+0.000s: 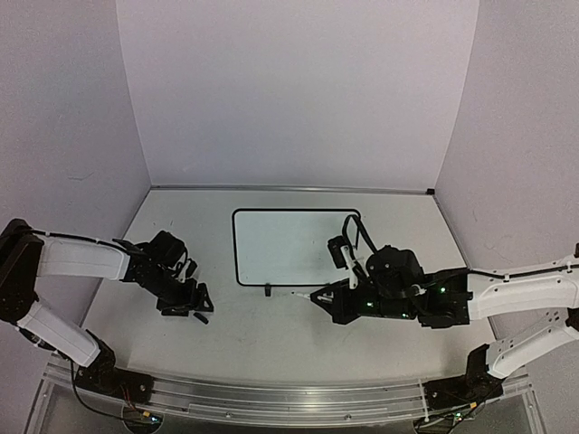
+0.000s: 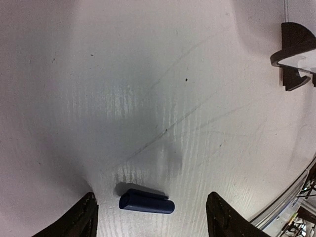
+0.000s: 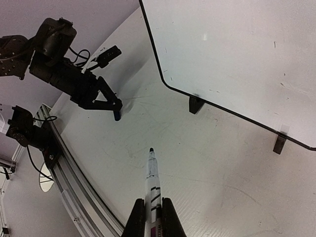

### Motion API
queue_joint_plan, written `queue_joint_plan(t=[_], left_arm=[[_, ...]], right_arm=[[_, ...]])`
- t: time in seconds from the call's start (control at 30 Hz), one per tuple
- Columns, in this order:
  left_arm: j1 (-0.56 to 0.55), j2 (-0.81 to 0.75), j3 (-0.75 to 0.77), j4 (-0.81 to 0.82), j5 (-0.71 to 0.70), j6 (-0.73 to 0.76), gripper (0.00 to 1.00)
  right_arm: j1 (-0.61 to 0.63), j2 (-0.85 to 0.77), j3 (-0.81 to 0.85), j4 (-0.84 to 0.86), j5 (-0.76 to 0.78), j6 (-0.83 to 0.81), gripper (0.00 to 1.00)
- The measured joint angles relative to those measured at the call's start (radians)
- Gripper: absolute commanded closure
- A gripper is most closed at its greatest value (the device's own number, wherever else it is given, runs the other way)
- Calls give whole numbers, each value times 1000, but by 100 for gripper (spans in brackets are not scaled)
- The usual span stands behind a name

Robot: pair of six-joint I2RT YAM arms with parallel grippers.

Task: Write a sentence on the whiteboard
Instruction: Put down the pen cap at the corner of the board, then hold the whiteboard at the center of the board.

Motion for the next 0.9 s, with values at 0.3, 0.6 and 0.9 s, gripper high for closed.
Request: queue_joint_plan(t=[0.3,0.6,0.9], left_arm=[[0,-67,162,-204,-61,102,1],[3,-65,488,-283,77,421,3],[32,37,529,-184,194,626,7]], right_arm=[[12,0,20,-10,50,-19,100],[15,74,134,7,101,-66,100],[-26,249,257,73,41,-117,100]])
